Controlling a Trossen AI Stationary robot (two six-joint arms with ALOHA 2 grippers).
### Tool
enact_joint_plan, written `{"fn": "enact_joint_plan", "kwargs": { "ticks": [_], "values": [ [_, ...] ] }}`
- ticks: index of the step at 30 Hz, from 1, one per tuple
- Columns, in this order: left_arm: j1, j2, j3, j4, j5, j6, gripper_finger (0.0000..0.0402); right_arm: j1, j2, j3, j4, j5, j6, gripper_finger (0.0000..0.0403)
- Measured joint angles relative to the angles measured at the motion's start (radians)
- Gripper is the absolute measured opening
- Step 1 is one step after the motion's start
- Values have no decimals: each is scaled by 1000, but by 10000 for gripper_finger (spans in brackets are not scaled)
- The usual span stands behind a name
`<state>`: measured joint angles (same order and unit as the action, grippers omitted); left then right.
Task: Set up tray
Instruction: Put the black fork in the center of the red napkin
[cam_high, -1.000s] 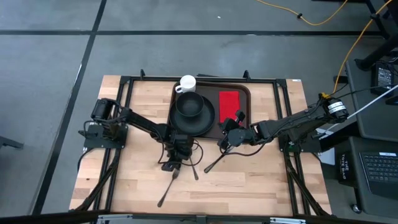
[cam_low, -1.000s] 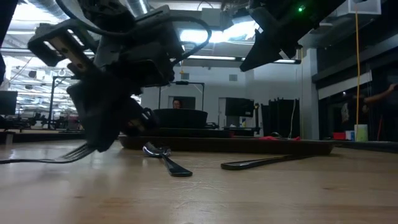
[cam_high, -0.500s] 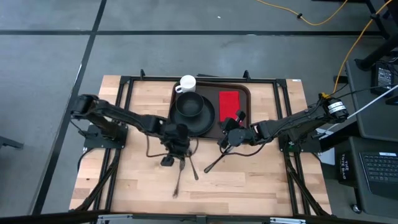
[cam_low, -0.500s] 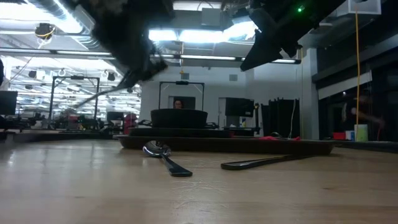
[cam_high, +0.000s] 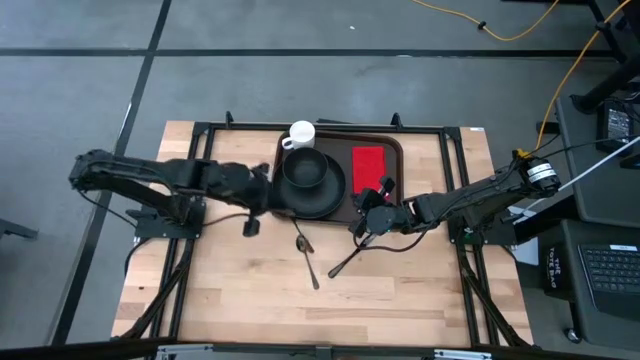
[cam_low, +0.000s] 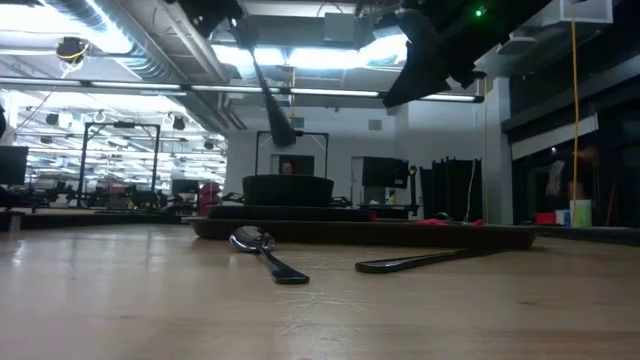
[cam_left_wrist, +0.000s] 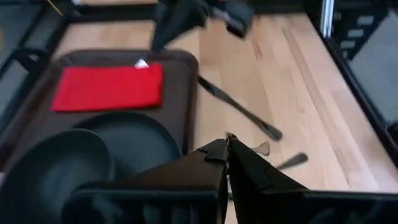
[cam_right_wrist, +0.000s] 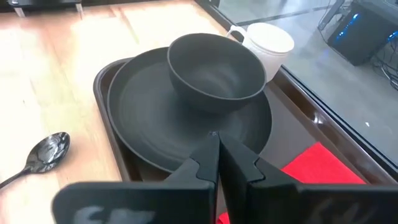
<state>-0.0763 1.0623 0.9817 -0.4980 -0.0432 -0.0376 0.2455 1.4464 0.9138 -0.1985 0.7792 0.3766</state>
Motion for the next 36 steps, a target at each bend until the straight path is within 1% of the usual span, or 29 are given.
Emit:
{"fn": "enact_joint_plan", "kwargs": {
  "ticks": [3,6,8,11,15,21,26,31,36],
  "values": [
    [25,-50,0,1,-8,3,1,0,0,0,5,1,-4,14],
    [55,-71,0,15,-68,31,1,0,0,0,27,5,-21,14],
    [76,-70,-6,61,-92,60,2,0,0,0,46,28,-38,14],
    [113,-60,-12,133,-90,109,2,0,0,0,90,57,-81,14],
    [170,-43,-13,222,-90,148,2,0,0,0,153,59,-138,14],
    [263,-4,-13,315,-36,156,2,0,0,0,326,60,-336,14],
    [336,41,-13,329,-17,156,3,0,0,0,419,59,-474,14],
    [386,73,-13,430,-1,184,3,-10,0,0,427,58,-518,14],
    [438,89,-13,489,91,222,3,-43,0,0,431,58,-519,14]
  ]
}}
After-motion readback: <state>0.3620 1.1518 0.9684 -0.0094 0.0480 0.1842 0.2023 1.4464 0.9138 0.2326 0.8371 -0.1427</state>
